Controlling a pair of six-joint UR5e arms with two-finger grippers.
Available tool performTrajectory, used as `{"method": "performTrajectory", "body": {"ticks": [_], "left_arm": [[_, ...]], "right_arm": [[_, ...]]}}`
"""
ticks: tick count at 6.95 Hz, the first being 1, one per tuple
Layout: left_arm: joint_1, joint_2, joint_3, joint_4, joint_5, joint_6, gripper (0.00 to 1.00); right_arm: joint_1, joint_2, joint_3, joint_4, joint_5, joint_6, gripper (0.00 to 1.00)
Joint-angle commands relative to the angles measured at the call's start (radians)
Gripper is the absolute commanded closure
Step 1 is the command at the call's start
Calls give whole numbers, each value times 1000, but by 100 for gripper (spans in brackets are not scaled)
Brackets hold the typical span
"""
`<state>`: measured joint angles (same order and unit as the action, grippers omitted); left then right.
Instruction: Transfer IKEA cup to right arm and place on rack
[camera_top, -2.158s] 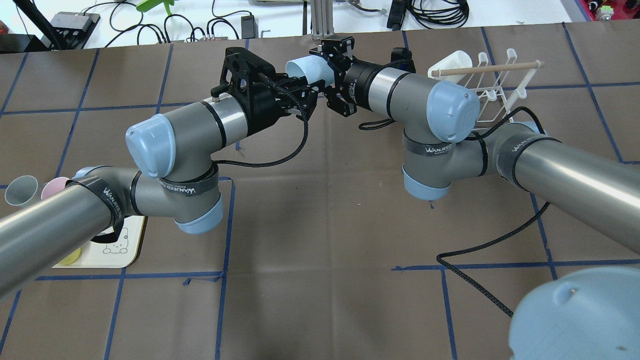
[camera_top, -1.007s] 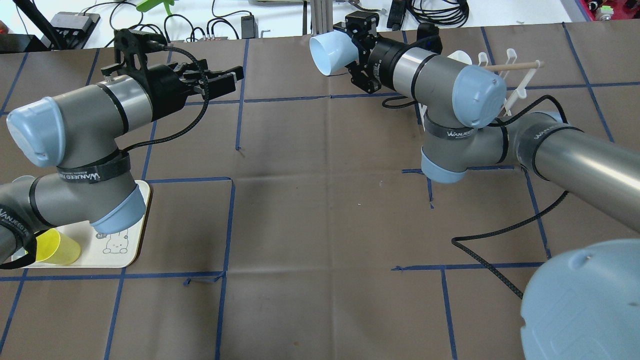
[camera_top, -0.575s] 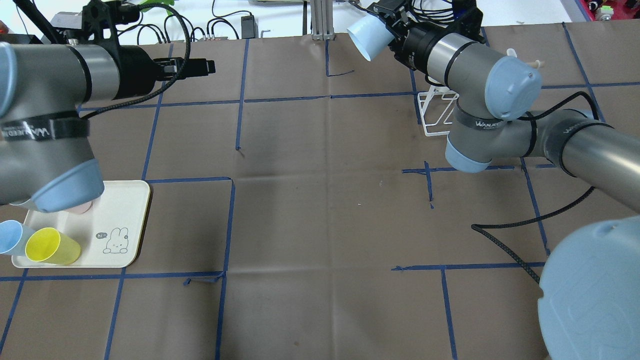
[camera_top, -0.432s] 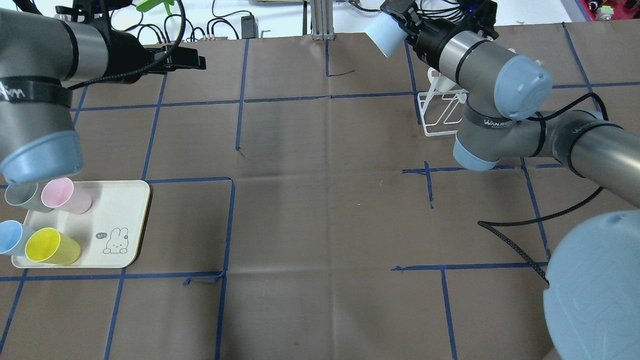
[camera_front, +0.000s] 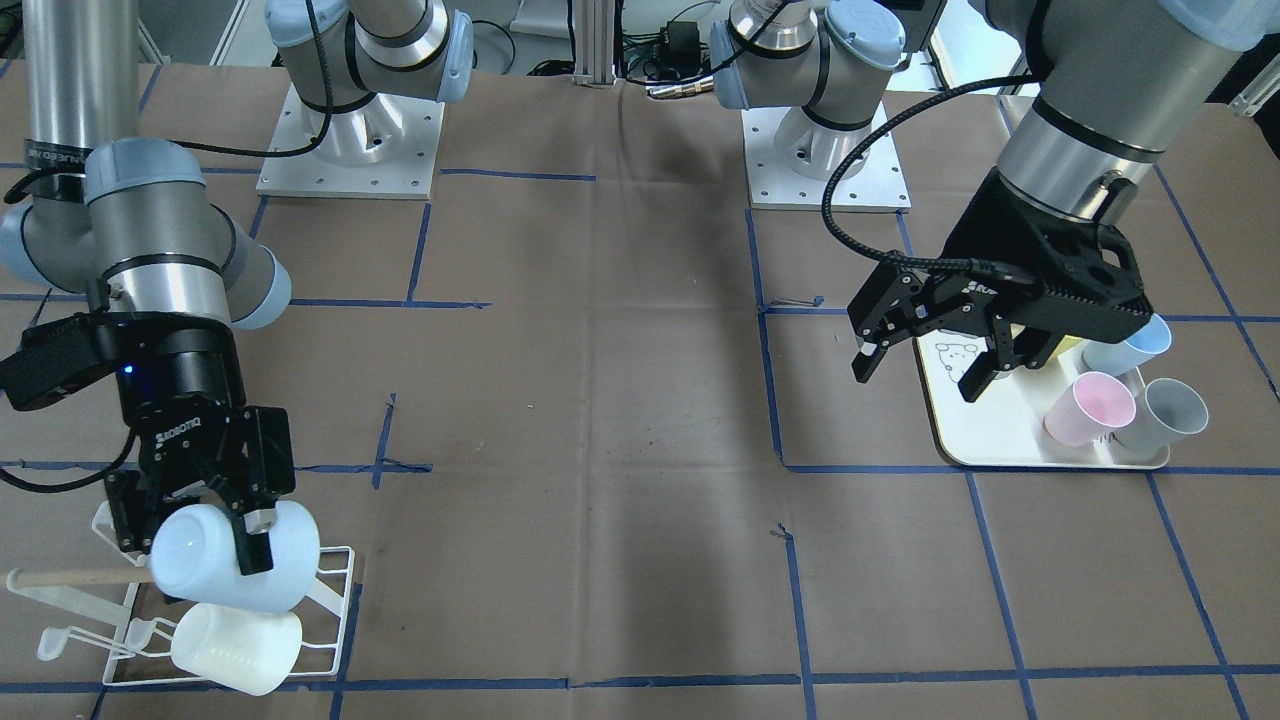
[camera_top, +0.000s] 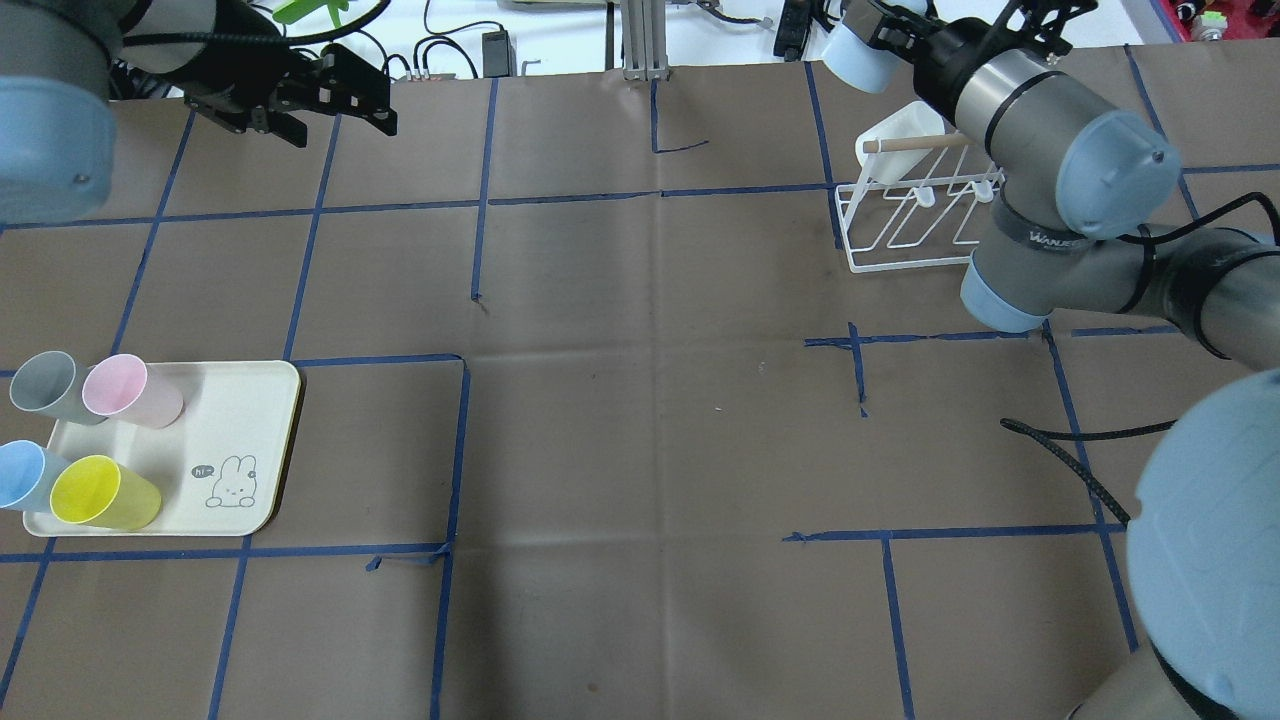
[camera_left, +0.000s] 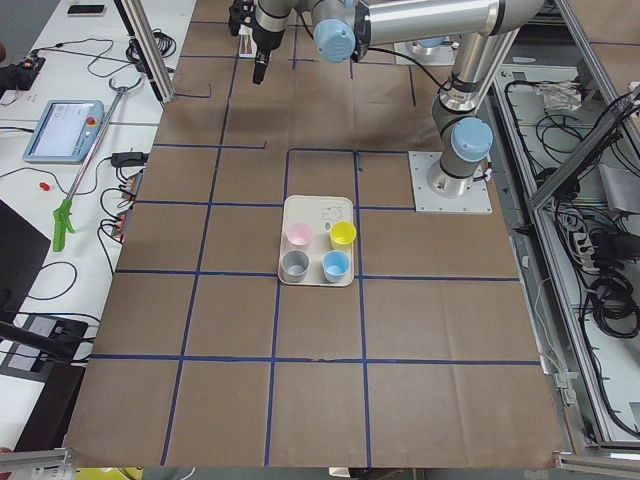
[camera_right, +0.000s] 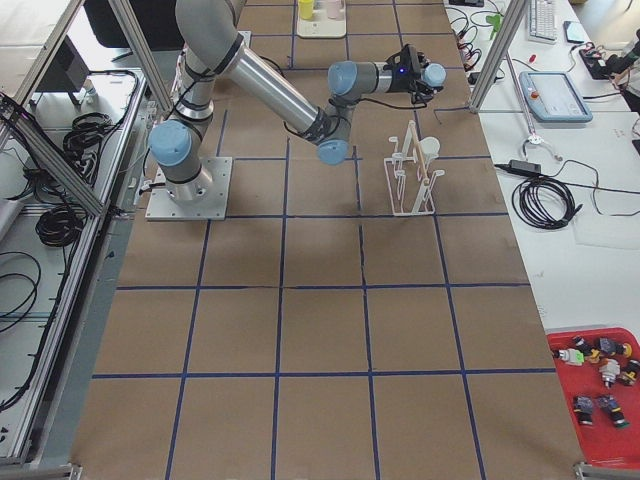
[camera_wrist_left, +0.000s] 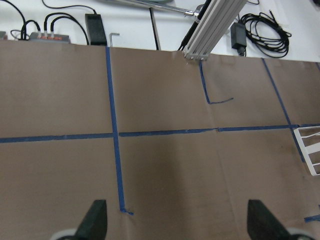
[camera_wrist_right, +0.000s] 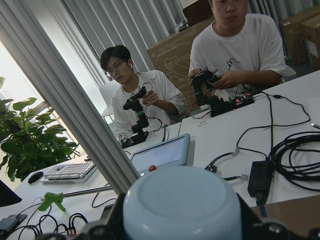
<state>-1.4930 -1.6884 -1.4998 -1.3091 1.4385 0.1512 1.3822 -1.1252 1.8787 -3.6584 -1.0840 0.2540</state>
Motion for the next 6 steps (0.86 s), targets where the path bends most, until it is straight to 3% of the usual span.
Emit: {"method": "performTrajectory", "body": {"ticks": [1,4,6], "left_arm": [[-87,-43,113,-212,172,-16,1],[-87,68,-67,-184,168,-94,1],[-84,104,-92,-171,139,-99,1]], "right_arm": [[-84,60,-1,-150,3,-229,65],[-218,122,-12,-172,45,-383,65],[-246,191,-71,-173,59,-395,65]]}}
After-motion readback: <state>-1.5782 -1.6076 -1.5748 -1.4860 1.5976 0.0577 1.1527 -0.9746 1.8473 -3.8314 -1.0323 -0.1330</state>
